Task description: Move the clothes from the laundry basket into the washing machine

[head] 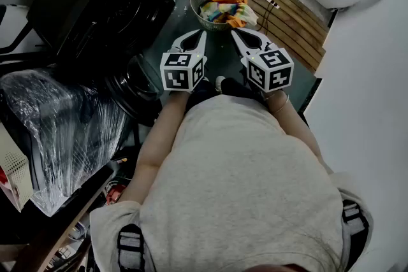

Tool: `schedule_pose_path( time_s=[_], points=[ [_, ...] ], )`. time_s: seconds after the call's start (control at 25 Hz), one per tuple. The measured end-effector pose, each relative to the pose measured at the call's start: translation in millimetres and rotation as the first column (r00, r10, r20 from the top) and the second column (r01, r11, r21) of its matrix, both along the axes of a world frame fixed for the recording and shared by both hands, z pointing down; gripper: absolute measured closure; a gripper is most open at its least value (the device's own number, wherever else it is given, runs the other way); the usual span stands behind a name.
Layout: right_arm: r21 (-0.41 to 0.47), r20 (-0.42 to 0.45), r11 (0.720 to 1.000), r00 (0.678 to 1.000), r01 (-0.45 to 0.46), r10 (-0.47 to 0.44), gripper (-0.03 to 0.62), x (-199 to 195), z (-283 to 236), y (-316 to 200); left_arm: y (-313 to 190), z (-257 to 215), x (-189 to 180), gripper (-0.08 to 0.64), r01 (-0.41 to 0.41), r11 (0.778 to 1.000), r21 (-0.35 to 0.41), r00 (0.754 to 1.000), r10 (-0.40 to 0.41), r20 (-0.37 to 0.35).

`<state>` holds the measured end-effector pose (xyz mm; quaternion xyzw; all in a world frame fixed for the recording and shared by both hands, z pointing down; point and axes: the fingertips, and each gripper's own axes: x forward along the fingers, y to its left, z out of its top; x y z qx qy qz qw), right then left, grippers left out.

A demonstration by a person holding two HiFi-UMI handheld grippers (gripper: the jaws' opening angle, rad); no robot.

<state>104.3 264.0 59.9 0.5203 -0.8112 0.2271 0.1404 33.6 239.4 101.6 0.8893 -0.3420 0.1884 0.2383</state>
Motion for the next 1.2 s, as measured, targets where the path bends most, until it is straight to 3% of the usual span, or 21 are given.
schedule_pose_path(
  time_s=[0.48, 0.64, 0.76, 0.96, 1.2],
  points=[
    [0.010, -0.054, 1.000, 0.998, -0.017, 0.017, 0.584, 6, 4, -6, -3, -3, 3, 0.551, -0.016, 1.000, 0.017, 1.000, 0.016, -0.022],
    [0.003, -0.028, 1.000, 1.000, 0.009, -0.009, 0.584, -5, 3, -9, -5, 0, 1, 0.551, -0.037, 0.999, 0.012, 0.999, 0.038, -0.024],
    [-0.015, -0.007, 1.000, 1.000, 0.011, -0.011, 0.584, -15, 6, -14, -11, 4, -7, 0.551, -0.037, 0.999, -0.005, 0.999, 0.037, -0.020],
    [-0.050, -0.050, 0.999, 0.999, 0.010, -0.012, 0.584, -24, 22, -22, -21, 13, -16, 0.551, -0.049, 0.998, -0.032, 0.999, 0.049, -0.023],
    [-0.066, -0.019, 0.998, 1.000, -0.011, 0.010, 0.584, -24, 32, -30, -27, 29, -15, 0.551, -0.077, 0.994, -0.078, 0.997, 0.075, -0.026]
  ],
)
